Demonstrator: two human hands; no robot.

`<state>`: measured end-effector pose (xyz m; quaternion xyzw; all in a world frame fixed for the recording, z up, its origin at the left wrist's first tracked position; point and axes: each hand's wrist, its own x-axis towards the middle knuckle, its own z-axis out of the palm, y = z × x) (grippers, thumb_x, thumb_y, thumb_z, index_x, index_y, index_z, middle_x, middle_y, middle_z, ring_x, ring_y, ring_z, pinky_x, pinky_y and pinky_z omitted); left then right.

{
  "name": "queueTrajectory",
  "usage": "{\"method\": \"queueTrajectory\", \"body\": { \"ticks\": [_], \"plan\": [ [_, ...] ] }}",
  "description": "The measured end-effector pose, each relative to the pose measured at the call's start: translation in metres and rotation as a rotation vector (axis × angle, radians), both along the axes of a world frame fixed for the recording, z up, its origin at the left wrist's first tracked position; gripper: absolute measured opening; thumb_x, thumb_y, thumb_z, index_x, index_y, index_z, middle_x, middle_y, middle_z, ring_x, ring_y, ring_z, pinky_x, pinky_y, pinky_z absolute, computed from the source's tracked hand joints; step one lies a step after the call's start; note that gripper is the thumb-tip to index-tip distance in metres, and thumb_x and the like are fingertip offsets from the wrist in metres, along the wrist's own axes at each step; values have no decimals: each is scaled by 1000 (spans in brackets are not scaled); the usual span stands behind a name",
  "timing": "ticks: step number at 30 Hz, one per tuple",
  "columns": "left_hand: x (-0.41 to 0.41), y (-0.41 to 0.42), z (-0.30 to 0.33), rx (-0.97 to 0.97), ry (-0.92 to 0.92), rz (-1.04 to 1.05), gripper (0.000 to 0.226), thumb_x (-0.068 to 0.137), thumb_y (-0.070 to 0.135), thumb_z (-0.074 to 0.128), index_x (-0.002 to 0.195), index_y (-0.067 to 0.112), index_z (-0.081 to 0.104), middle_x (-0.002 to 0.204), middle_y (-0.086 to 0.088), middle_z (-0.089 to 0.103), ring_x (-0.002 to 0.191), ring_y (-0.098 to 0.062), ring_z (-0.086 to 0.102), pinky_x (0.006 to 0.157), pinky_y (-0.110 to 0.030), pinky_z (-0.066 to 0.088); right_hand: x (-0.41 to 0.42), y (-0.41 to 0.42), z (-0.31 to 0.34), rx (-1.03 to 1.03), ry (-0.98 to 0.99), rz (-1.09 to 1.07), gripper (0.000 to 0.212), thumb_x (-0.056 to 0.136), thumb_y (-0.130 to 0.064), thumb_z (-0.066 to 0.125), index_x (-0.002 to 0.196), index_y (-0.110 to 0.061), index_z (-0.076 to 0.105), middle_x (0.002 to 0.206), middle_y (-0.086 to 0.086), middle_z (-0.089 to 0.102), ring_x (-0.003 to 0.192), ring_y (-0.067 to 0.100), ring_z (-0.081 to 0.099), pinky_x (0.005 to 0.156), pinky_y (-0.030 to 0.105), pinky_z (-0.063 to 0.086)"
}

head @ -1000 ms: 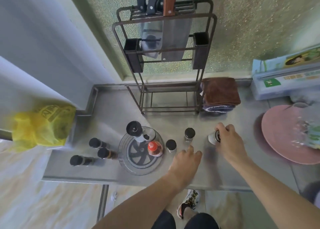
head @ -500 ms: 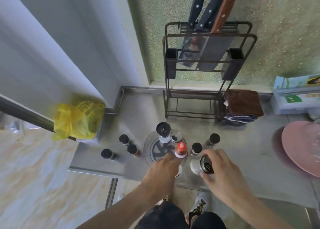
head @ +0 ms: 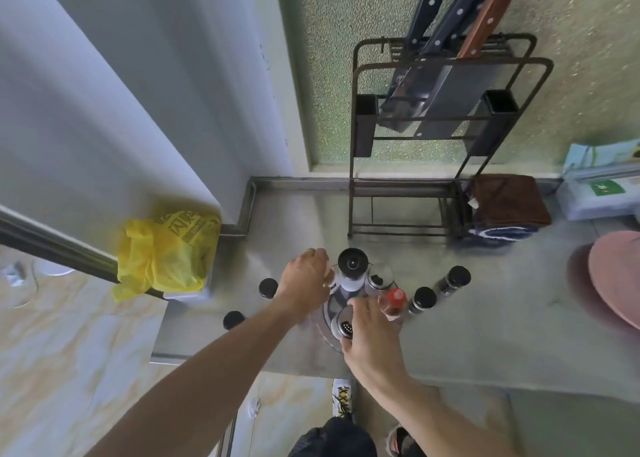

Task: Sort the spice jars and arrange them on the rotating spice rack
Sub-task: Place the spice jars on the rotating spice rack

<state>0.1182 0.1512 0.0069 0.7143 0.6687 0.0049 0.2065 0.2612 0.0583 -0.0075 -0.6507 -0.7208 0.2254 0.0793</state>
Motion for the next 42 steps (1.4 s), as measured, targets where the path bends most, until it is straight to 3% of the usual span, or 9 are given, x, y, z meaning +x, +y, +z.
{"method": "queueTrajectory", "body": {
  "ticks": [7, 12, 16, 22, 25, 30, 33, 36, 42],
  "plan": [
    [-4, 21, -28, -22, -10, -99, 31, 84, 16, 65, 113, 14, 53, 105, -4, 64, 94, -26, 63, 72, -27, 38, -26, 10, -35, -3, 76, -62, 56, 69, -6, 78, 120, -16, 57, 111, 4, 62, 103, 26, 62, 82, 36, 52],
    [-10, 31, -36, -66, -53, -160, 47, 83, 29, 76, 123, 15, 57, 116, -4, 65, 105, -25, 62, 86, -32, 45, -38, 20, -47, 24, 91, -75, 63, 71, -7, 77, 128, -16, 53, 121, 3, 61, 107, 26, 62, 87, 35, 52],
    [-12, 36, -43, -168, -67, -197, 54, 82, 18, 77, 131, 16, 54, 125, -5, 65, 107, -24, 64, 94, -36, 51, -47, 25, -52, 18, 98, -71, 61, 76, -8, 74, 132, -16, 49, 127, 4, 58, 112, 27, 60, 90, 37, 52],
    [-22, 43, -49, -170, -74, -177, 71, 85, 8, 74, 146, 23, 41, 137, -6, 56, 126, -28, 52, 103, -36, 44, -57, 27, -57, 56, 99, -94, 65, 74, -6, 78, 131, -19, 50, 121, 4, 62, 109, 26, 63, 80, 40, 58],
    [-24, 51, -51, -174, -88, -300, 73, 86, 9, 73, 147, 33, 40, 136, -5, 58, 124, -28, 54, 101, -36, 45, -60, 31, -57, 90, 113, -120, 69, 70, -4, 82, 129, -21, 51, 118, 5, 62, 106, 25, 65, 76, 34, 59],
    [-19, 69, -52, -197, 6, -580, 71, 88, 9, 71, 148, 33, 42, 134, -5, 60, 121, -28, 58, 103, -41, 47, -60, 37, -60, 88, 99, -128, 65, 76, -8, 78, 132, -22, 49, 119, 2, 60, 107, 22, 63, 78, 32, 57],
    [-11, 76, -53, -121, 91, -741, 76, 90, 8, 69, 152, 35, 33, 112, -8, 61, 97, -30, 64, 85, -41, 55, -60, 38, -63, 93, 102, -141, 67, 74, -9, 80, 133, -19, 50, 115, 0, 64, 104, 19, 65, 79, 32, 57],
    [-6, 86, -61, -58, 81, -829, 65, 88, 11, 73, 144, 30, 44, 97, -6, 62, 85, -27, 65, 75, -40, 58, -61, 41, -66, 100, 84, -184, 64, 77, -14, 80, 134, -17, 50, 113, 1, 69, 101, 17, 68, 79, 31, 58],
    [-6, 93, -72, -130, -21, -625, 45, 81, 19, 81, 123, 18, 63, 113, -6, 70, 104, -27, 66, 94, -41, 52, -63, 42, -64, 94, 96, -257, 63, 75, -21, 83, 131, -18, 54, 103, -1, 73, 87, 19, 72, 68, 32, 57]
  ]
}}
